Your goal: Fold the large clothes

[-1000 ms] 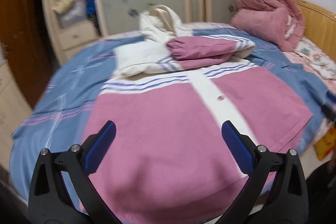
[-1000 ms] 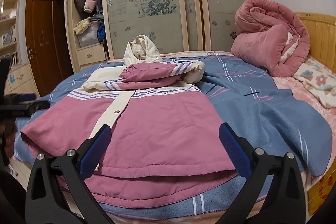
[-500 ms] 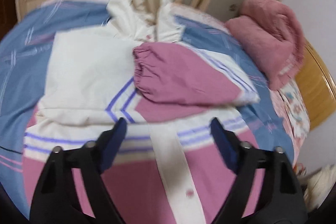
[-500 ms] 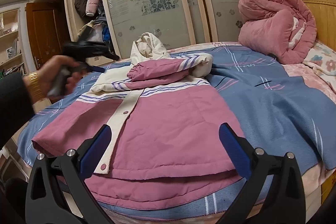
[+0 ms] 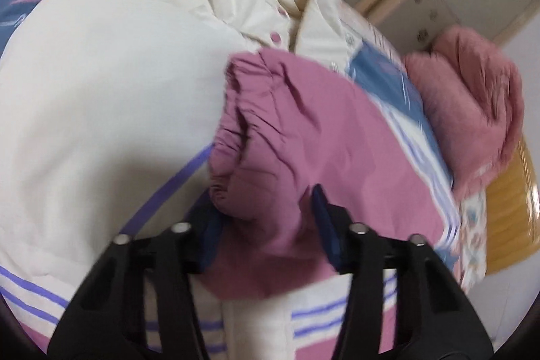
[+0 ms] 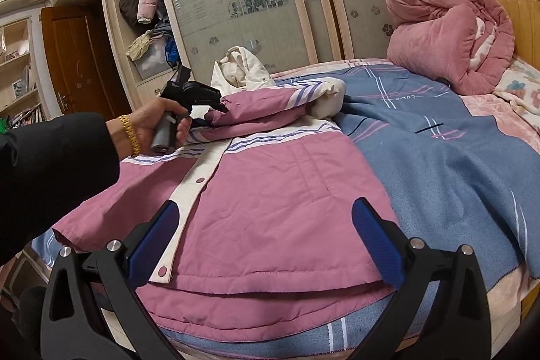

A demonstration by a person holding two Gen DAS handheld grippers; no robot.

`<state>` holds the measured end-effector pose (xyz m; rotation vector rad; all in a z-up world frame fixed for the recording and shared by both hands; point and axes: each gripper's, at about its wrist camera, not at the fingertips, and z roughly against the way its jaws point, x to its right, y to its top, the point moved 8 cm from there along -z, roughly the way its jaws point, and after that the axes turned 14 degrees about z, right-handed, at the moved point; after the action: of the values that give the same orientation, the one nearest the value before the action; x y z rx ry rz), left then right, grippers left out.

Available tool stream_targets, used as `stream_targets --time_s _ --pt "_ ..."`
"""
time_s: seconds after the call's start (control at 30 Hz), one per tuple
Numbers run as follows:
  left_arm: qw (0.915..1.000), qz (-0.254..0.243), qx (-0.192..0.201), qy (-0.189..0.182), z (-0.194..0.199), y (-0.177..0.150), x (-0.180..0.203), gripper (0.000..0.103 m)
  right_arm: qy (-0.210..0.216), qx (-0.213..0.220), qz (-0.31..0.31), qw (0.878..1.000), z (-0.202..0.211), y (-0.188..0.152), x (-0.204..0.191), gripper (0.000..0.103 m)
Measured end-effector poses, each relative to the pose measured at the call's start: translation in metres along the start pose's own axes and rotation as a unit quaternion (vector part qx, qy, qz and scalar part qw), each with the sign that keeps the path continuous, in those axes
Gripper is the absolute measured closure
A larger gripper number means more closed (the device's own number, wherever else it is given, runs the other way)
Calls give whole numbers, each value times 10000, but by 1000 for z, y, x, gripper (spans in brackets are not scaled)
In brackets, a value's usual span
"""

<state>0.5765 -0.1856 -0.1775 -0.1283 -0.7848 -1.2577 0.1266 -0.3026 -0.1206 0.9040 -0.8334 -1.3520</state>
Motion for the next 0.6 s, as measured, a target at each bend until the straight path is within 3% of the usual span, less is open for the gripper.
stream_targets --time_s 0.07,0.13,0.23,0.33,0.47,0.6 --pt "9995 -48 294 -109 7 8 5 77 -2 -18 20 10000 -2 0 0 1" --pt "9947 -618 818 54 26 16 19 81 11 -37 2 10000 -4 -1 -1 1" --pt "9711 -1643 1673 456 63 23 45 82 31 -72 -1 10000 -8 -1 -3 1" --pt "9518 -2044 2200 624 101 31 56 83 60 -122 83 9999 -13 -1 -10 1" --pt "9320 -2341 2618 898 133 39 50 83 103 -185 175 9996 -20 -1 -19 1" --pt "9302 -2282 2574 1281 140 43 7 83 130 -257 236 9993 -25 -2 -24 1"
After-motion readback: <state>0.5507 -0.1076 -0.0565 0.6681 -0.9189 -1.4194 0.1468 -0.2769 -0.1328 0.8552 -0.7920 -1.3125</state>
